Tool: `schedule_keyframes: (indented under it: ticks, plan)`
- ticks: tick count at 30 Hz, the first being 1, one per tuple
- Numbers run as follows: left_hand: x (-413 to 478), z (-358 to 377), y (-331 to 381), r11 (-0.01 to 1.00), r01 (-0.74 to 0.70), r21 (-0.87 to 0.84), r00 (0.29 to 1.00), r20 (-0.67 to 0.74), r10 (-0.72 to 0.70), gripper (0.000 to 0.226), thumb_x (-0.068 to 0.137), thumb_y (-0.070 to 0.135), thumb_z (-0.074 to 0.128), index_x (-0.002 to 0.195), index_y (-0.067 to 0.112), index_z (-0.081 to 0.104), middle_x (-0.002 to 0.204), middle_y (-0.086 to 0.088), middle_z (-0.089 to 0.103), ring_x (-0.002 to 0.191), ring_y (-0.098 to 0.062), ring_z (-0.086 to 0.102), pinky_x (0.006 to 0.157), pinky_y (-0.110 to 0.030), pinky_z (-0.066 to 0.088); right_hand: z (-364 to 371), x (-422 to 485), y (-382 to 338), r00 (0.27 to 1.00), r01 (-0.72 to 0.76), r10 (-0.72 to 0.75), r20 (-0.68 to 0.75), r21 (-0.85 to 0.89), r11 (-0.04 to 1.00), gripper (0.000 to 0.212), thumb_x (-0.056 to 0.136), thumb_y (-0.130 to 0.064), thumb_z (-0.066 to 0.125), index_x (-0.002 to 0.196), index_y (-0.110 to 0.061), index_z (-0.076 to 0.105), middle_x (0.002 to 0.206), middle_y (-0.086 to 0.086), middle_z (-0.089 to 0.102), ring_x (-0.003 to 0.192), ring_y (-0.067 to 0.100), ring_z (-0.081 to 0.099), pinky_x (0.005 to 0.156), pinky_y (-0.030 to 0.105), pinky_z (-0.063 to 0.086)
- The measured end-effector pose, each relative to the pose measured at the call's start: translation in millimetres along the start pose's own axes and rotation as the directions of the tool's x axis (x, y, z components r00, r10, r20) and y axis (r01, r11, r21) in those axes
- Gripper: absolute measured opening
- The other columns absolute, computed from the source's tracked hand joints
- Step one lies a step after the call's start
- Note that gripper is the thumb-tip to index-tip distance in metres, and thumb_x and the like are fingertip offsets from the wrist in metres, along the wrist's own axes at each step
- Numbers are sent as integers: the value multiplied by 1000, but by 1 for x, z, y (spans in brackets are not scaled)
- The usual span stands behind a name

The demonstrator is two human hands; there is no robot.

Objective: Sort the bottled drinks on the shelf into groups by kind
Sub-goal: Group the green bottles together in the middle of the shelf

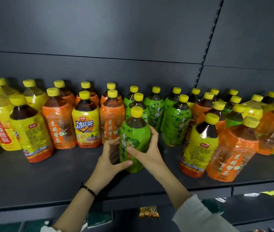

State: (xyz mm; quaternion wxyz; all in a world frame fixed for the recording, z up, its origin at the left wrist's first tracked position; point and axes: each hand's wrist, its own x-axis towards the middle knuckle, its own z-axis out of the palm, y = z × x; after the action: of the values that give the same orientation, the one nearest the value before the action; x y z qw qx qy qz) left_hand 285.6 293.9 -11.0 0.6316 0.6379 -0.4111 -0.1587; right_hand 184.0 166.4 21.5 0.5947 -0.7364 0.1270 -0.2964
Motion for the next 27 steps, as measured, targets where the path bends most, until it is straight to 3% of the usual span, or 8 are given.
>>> schedule_keyframes:
  ticks: [3,7,9,11,13,16,21,27]
  plan:
    - [-2,3,1,1000,-14,-27,995,99,17,55,80,32,75,127,34,47,134,14,55,128,-8,49,107,-35,41,-14,-1,3,983,38,-48,-176,-59,998,92,54,-46,86,123,-52,27,132,-10,46,122,8,52,99,28,47]
    - [8,18,11,998,-52,38,982,183,44,37,88,22,66,124,27,56,125,10,62,119,-8,56,103,-34,45,-47,-12,13,928,30,-76,-365,-130,991,73,69,-36,83,124,-33,35,121,-13,50,117,6,52,98,27,47]
    - [19,21,18,982,-118,145,993,46,112,28,87,19,66,114,28,62,112,15,67,109,-2,60,97,-35,49,-55,-18,17,919,-9,-44,-393,-134,991,55,81,-35,70,123,-35,36,119,-15,51,120,10,51,97,20,44]
    - [34,21,23,943,-141,301,952,-220,212,27,86,19,68,111,26,61,110,13,64,106,-4,58,95,-38,49,-54,-20,22,922,-63,-15,-388,-188,980,69,78,-44,69,135,-33,30,133,-10,45,131,12,41,106,24,36]
    - [49,23,32,889,-94,449,871,-395,292,38,84,23,70,119,20,57,119,2,57,115,-14,49,99,-35,44,-47,-18,25,917,-96,-25,-399,-279,955,97,70,-43,79,146,-24,22,147,-3,33,139,13,29,114,32,28]
    - [75,28,46,788,-89,609,829,-393,397,61,78,32,75,131,17,49,133,-5,47,127,-20,35,103,-28,28,-38,-11,23,883,-152,-22,-468,-330,932,110,65,-34,86,150,-20,17,150,3,31,140,18,28,114,35,28]
    - [118,39,71,690,-208,693,870,-191,454,86,74,42,77,143,13,34,144,-6,42,135,-21,31,109,-25,23,-44,5,26,849,-161,-40,-527,-330,930,108,70,-30,83,152,-21,13,155,5,26,143,21,25,116,36,24]
    - [140,47,58,596,-59,801,909,-204,364,110,64,57,77,148,12,22,130,-10,56,123,-27,42,100,-36,36,-51,18,33,833,-141,-65,-549,-324,935,107,68,-31,85,145,-34,11,152,6,28,138,23,32,112,42,33]
